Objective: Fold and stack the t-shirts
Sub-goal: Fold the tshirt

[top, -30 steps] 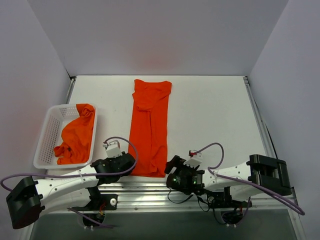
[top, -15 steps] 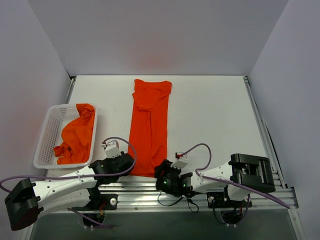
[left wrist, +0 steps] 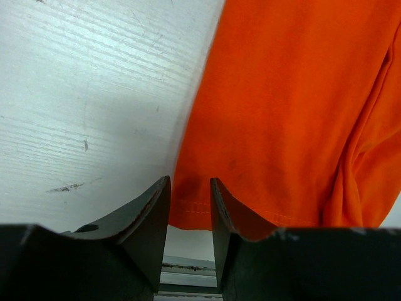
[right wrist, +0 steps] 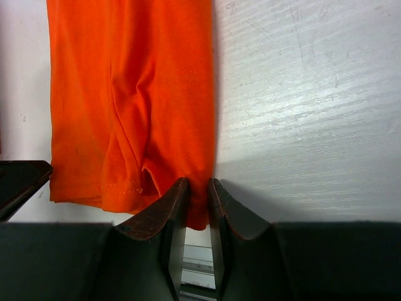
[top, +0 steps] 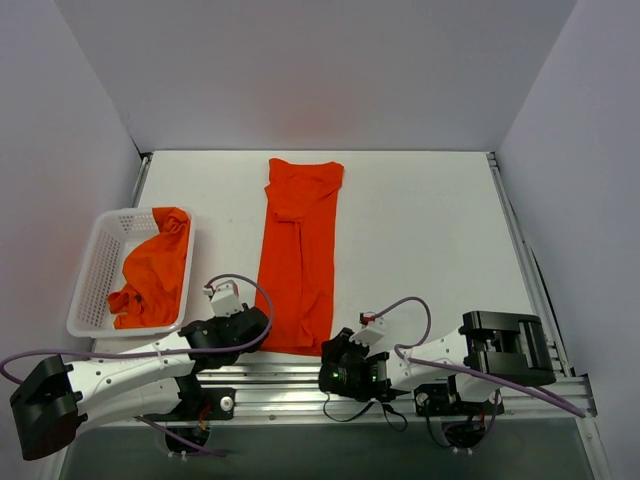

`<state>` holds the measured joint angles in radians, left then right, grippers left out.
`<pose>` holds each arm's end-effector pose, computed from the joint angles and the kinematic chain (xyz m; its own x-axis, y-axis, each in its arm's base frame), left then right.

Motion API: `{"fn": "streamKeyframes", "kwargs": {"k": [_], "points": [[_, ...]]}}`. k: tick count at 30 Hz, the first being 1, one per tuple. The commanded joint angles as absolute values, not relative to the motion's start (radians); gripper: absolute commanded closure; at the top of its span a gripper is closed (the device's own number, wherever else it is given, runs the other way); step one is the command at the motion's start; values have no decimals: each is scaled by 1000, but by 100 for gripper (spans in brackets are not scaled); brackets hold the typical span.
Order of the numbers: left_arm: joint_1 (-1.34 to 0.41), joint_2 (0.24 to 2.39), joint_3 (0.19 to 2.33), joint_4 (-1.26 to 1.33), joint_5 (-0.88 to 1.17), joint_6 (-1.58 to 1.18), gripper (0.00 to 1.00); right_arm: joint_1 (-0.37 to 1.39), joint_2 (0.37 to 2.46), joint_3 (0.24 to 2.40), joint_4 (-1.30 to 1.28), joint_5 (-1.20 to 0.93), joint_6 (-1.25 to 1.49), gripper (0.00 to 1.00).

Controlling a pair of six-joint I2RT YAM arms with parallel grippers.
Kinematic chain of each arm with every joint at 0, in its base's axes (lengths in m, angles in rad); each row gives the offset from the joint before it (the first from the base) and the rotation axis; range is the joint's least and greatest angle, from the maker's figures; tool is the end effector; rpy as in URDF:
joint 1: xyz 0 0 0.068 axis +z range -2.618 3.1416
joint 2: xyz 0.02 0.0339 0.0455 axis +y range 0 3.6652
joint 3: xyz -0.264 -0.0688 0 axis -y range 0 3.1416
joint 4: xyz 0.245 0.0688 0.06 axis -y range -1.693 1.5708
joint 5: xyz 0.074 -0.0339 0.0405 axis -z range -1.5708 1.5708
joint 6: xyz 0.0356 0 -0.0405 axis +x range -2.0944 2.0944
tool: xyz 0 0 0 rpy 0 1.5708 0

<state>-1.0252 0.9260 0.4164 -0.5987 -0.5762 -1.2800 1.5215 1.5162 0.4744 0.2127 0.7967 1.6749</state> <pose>0.0948 -0.1188 0.1644 -0.6990 -0.3966 -0.5951 -0.2756 0.9172 -0.2876 0.0376 0.2463 0.1230 -0.6670 0.5906 -0.4542 0.1062 0.6787 0.7267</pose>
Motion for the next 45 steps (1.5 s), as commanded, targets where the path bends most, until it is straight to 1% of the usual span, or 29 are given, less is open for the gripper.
{"fn": "streamKeyframes", "kwargs": {"k": [1,10,11,12,13,14,22,24,26,28,29,32,35,38,42,45], "points": [[-1034,925,411,-551,-595,-1304,60,1531,1511,439,87,778,1715,83],[-1039,939,400,-531,-594,-1310,60,1529,1519,437,84,784,1713,84],[-1040,940,400,-531,-592,-1310,60,1528,1520,439,87,785,1712,87],[-1040,942,400,-532,-588,-1312,60,1526,1522,439,87,782,1710,92],[-1042,943,397,-537,-588,-1318,60,1526,1526,439,90,782,1710,94],[-1043,945,394,-535,-586,-1322,60,1523,1528,437,94,781,1709,100],[-1077,976,370,-531,-554,-1368,67,1519,1513,422,81,790,1723,100],[-1088,977,361,-528,-555,-1377,71,1517,1506,417,71,793,1729,100],[-1091,983,344,-502,-552,-1379,81,1519,1500,413,61,796,1735,100],[-1092,994,338,-486,-552,-1378,88,1519,1493,413,52,799,1741,100],[-1092,1002,336,-474,-551,-1376,96,1519,1488,413,48,802,1743,100],[-1094,1031,351,-471,-551,-1373,98,1522,1465,410,15,811,1755,100],[-1111,1039,382,-488,-543,-1358,98,1563,1434,436,-108,850,1810,100],[-1134,1025,426,-546,-538,-1356,98,1636,1425,511,-387,903,1936,100],[-1155,976,479,-620,-548,-1356,98,1695,1439,612,-585,948,2043,100],[-1157,939,512,-649,-557,-1338,98,1704,1436,667,-664,980,2068,100]]}}
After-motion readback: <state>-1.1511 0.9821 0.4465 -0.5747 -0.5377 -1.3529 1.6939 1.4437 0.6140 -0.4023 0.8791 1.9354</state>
